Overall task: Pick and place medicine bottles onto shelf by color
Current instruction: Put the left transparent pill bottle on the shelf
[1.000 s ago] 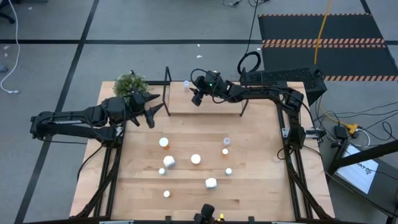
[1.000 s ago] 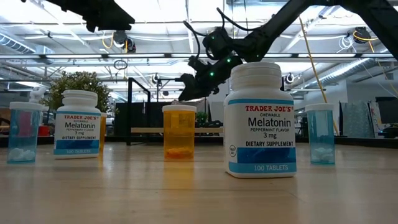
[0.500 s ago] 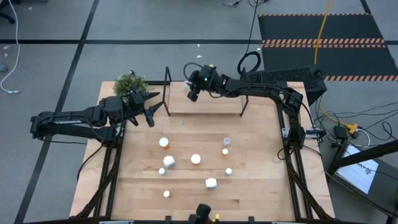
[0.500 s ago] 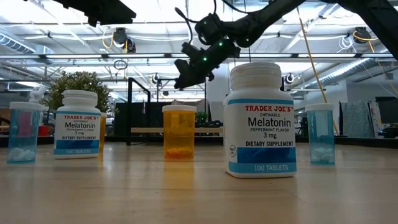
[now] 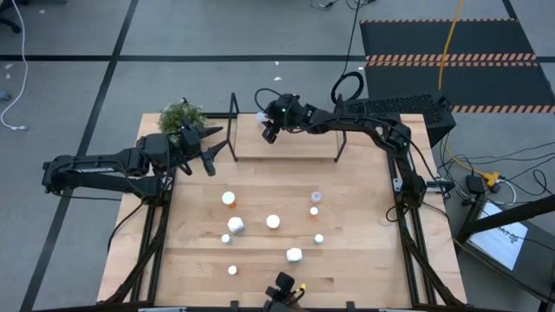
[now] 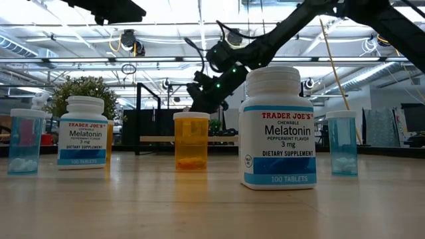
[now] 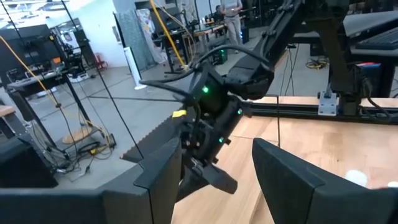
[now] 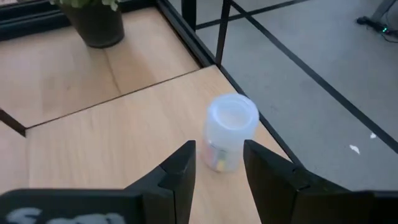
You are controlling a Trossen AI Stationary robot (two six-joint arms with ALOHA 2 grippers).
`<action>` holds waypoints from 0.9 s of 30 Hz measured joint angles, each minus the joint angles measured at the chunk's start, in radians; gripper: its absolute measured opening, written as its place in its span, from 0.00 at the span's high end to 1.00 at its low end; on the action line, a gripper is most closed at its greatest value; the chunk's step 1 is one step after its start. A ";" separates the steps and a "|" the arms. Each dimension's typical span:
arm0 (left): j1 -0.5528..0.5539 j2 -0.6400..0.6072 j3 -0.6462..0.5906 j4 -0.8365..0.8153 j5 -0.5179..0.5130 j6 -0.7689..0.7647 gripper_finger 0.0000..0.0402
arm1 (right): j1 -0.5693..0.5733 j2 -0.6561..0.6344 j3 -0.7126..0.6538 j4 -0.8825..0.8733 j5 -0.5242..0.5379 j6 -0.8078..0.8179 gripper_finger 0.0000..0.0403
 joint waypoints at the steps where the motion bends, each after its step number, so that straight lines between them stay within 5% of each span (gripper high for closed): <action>1: 0.000 0.000 0.000 0.000 0.000 0.001 0.50 | -0.003 0.001 0.000 0.002 0.000 0.001 0.68; 27: 0.001 0.000 0.000 0.014 0.000 0.034 0.50 | -0.035 0.079 0.053 -0.013 -0.025 -0.023 0.68</action>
